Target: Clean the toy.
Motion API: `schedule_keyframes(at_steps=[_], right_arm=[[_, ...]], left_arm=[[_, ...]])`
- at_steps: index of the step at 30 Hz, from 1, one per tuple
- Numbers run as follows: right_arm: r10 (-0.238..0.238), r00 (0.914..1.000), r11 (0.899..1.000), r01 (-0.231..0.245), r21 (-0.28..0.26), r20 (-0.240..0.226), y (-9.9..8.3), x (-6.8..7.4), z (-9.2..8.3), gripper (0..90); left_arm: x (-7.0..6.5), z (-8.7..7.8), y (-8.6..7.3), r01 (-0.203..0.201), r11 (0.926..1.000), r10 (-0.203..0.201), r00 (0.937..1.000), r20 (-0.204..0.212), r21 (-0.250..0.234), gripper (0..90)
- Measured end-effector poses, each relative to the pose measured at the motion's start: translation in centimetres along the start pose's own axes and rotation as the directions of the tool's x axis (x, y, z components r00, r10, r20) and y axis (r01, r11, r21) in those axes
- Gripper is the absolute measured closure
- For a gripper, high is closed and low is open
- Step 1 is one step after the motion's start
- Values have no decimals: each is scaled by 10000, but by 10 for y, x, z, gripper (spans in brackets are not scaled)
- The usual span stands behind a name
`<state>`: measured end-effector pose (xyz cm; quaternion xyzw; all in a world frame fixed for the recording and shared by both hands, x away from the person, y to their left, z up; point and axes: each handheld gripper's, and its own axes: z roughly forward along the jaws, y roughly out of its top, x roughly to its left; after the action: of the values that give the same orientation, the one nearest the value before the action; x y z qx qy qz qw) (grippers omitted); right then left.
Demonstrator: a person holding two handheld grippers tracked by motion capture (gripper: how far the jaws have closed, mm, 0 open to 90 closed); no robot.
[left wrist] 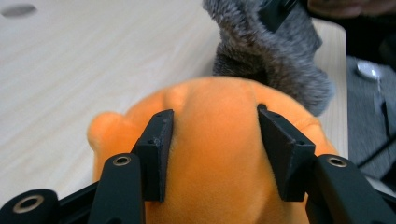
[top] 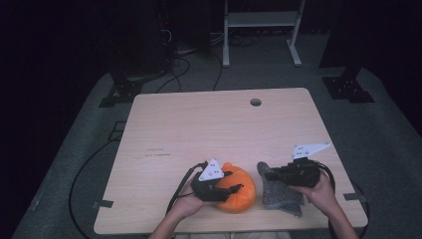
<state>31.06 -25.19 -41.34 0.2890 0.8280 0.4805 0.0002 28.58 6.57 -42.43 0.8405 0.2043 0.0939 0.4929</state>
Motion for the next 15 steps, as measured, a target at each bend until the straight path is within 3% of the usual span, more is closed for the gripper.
schedule_keyframes(at_steps=[3, 8, 12, 15], right_arm=[[285, 9986, 9994, -276, -205, 441, -6, -9, -10, 746], [288, 9907, 9994, -309, 135, 1331, -16, -18, -17, 644], [344, 9778, 9988, -408, 269, 2066, -23, -24, -20, 529], [386, 9639, 9984, -482, 300, 2634, -26, -28, -21, 495]], left_arm=[[0, -4, 3, 2, 9996, -6, 9999, -168, -269, 494], [3, -5, 2, 206, 9986, -224, 9991, -365, -478, 496], [6, -10, 3, 244, 9974, -287, 9976, -632, -676, 497], [8, -12, 3, 301, 9969, -351, 9970, -691, -732, 496]])
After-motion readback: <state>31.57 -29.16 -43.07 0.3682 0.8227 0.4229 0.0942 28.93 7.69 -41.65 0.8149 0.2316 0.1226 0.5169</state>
